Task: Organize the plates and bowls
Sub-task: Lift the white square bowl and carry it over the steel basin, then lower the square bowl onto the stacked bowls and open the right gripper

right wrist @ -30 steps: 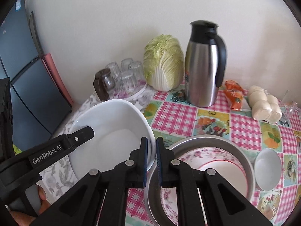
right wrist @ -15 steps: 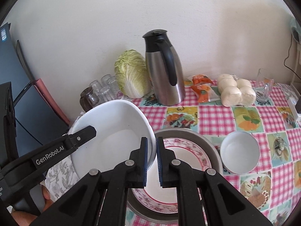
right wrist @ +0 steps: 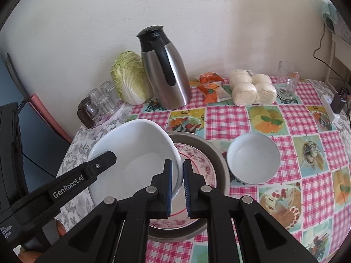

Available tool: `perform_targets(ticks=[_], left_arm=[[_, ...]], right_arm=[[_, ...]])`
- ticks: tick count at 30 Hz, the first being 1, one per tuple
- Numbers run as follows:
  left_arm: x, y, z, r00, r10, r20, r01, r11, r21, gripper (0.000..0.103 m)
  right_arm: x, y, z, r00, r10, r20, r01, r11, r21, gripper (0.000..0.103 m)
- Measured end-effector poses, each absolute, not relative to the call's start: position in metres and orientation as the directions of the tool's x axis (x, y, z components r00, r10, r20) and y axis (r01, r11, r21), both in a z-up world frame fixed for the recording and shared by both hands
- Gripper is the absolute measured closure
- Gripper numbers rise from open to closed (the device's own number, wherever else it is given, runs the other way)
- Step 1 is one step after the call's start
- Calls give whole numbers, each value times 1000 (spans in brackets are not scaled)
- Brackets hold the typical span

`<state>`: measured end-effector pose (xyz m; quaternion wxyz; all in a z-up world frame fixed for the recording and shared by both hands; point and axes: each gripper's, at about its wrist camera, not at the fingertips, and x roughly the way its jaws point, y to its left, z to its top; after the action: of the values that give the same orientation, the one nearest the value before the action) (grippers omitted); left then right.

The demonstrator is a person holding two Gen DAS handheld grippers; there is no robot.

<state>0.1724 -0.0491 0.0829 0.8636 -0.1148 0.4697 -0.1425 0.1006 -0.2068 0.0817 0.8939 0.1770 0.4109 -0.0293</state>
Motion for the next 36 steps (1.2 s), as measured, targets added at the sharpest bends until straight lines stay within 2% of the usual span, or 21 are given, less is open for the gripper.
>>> perform_targets(ticks=[30,36], left_arm=[[191,-74,38,420,-290,-860,108,957,-270,87],[194,-73,29,405,-255,-878,87,967,-241,85]], right_arm=[[108,-233,64,675,153,-722,214,896,389,91],[116,-230,48,629,167,-759,234,891,390,91]])
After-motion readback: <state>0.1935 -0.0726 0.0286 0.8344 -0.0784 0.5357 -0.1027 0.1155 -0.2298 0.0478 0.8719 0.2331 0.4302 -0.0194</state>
